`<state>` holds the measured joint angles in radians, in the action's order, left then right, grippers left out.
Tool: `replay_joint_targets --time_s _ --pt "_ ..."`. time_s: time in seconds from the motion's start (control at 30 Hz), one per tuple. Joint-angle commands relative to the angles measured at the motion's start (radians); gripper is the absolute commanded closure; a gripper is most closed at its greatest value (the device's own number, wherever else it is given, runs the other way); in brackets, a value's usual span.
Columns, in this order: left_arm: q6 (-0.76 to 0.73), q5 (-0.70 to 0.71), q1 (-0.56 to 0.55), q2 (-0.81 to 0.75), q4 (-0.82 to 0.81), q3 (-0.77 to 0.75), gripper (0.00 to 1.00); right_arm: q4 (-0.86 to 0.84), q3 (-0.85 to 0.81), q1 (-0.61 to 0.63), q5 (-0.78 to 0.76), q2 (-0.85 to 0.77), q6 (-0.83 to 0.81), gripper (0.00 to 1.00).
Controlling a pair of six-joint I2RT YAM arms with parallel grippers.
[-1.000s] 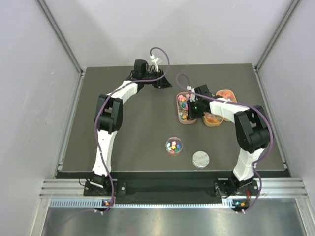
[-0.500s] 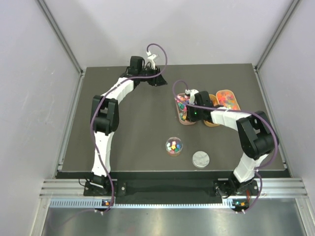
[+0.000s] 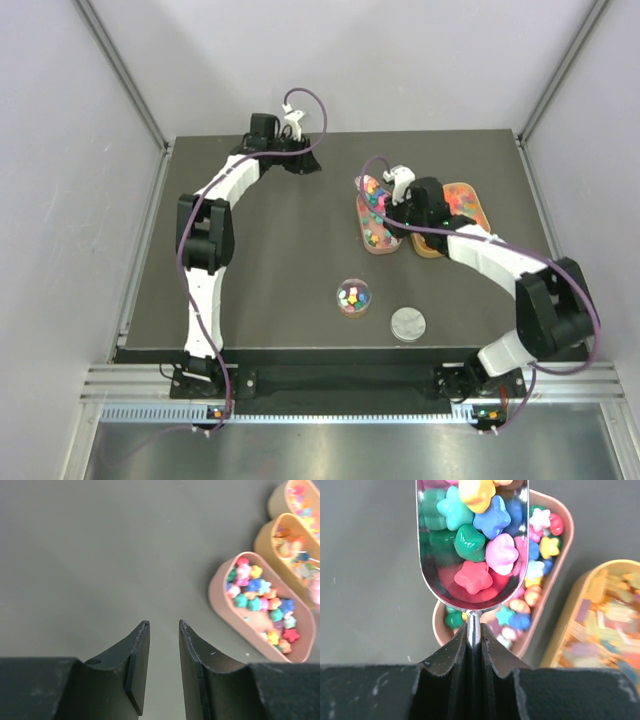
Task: Pack the candies
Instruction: Scoop the fake candies from the storage box, then place the fake candies in the packing bottle.
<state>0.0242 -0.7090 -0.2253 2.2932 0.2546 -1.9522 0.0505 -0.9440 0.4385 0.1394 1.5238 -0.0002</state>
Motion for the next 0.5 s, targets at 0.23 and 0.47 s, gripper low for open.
replay_joint_targets --time_s 0.23,0.47 --pt "-0.047 0.074 0.029 -0.222 0.023 0.171 0.65 0.270 0.069 0.009 0.112 -0.369 -0.461 1.00" --pt "-0.040 0.059 0.032 -0.290 0.020 0.246 0.65 0.485 0.063 0.016 0.206 -0.438 -0.615 1.00"
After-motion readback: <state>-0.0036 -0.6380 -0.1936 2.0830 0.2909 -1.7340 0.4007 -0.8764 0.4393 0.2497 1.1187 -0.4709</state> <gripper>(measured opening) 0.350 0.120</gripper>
